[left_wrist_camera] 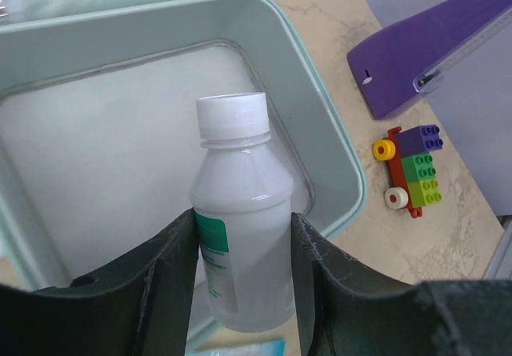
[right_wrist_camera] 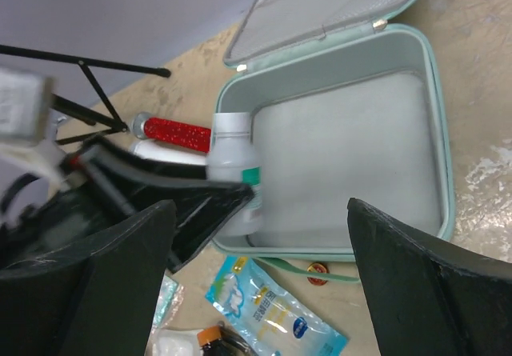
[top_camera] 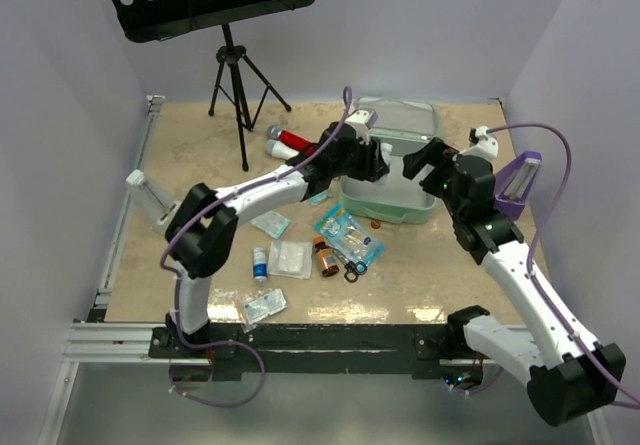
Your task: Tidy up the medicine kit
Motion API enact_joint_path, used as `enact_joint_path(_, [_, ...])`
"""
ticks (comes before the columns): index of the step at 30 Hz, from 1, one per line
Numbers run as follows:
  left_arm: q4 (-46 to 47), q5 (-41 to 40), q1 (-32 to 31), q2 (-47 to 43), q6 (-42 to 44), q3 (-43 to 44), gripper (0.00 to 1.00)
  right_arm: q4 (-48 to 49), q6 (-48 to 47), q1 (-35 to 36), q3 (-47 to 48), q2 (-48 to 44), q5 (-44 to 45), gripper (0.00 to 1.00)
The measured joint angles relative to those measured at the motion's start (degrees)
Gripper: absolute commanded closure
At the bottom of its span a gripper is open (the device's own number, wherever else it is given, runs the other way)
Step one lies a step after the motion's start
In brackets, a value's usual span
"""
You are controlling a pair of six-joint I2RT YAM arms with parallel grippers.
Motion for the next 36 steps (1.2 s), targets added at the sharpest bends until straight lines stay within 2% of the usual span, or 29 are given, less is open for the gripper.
enact_joint_path(6, [3.1,9.1,1.2,13.6,-1.4,11.0,0.90,-0.7,0.0,0.0,-0.1,-6.8,1.5,0.07])
enact_joint_path(12, [3.9,13.6,1.7,26.4,-4.3,21.0,0.88,-2.4,0.0,0.0,-0.1,-7.5,2.0,0.07])
enact_joint_path(25, [10.6,17.0,1.8,37.3,-12.3,30.2,0.82,-3.2,1.3,0.0,-1.9,-11.6,2.4,0.08])
enact_joint_path(28, [13.2,17.6,1.8,38.8,-14.8,31.3,0.70,-3.4,1.7,0.0,-2.5,-11.5,2.4,0.08])
enact_joint_path(32, [15.7,18.2,1.7,40.9,-18.2,32.6,0.38,-4.0,2.0,0.0,-2.6,-11.5,2.4,0.08])
enact_joint_path(36, [18.4,19.1,1.6,40.9,-20.7,32.6,0.25,-4.1,2.0,0.0,-2.7,-11.5,2.4,0.07])
